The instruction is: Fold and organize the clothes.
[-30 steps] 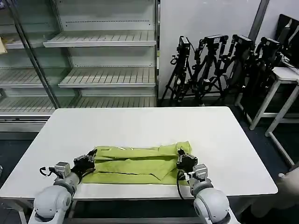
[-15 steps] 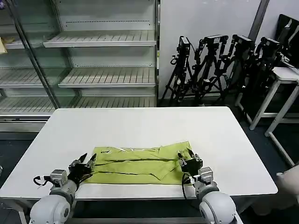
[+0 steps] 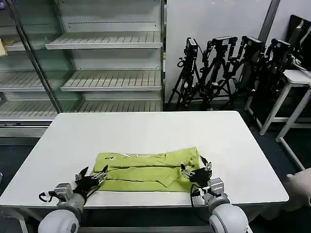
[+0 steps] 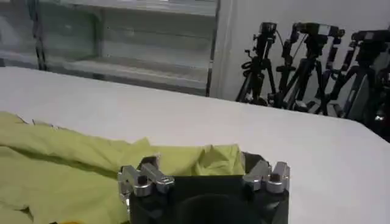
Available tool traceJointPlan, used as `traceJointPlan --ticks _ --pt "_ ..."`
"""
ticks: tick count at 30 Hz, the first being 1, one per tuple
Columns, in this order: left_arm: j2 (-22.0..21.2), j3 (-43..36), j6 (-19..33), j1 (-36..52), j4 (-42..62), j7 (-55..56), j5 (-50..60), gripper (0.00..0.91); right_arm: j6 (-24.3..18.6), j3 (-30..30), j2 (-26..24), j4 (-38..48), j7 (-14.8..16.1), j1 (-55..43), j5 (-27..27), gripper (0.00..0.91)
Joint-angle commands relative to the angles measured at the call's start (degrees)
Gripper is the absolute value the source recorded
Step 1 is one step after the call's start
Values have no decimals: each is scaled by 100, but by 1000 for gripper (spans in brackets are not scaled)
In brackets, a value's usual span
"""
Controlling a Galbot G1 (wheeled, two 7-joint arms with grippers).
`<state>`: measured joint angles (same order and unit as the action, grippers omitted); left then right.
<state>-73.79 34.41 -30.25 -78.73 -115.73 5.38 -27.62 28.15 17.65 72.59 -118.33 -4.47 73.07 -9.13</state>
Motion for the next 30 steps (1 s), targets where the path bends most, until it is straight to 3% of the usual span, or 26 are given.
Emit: traceJointPlan --ticks 1,21,25,30 --pt "-39 -83 121 8 323 154 -145 20 -62 25 -16 -29 11 94 12 907" --pt "-59 -178 341 -78 177 -100 446 20 -172 26 -1 -54 -4 248 32 907" --pt "178 64 319 -11 163 -144 426 20 -175 20 -9 -70 -1 247 31 907" --pt "822 944 3 53 60 -462 389 20 -185 19 -13 -72 0 218 29 907"
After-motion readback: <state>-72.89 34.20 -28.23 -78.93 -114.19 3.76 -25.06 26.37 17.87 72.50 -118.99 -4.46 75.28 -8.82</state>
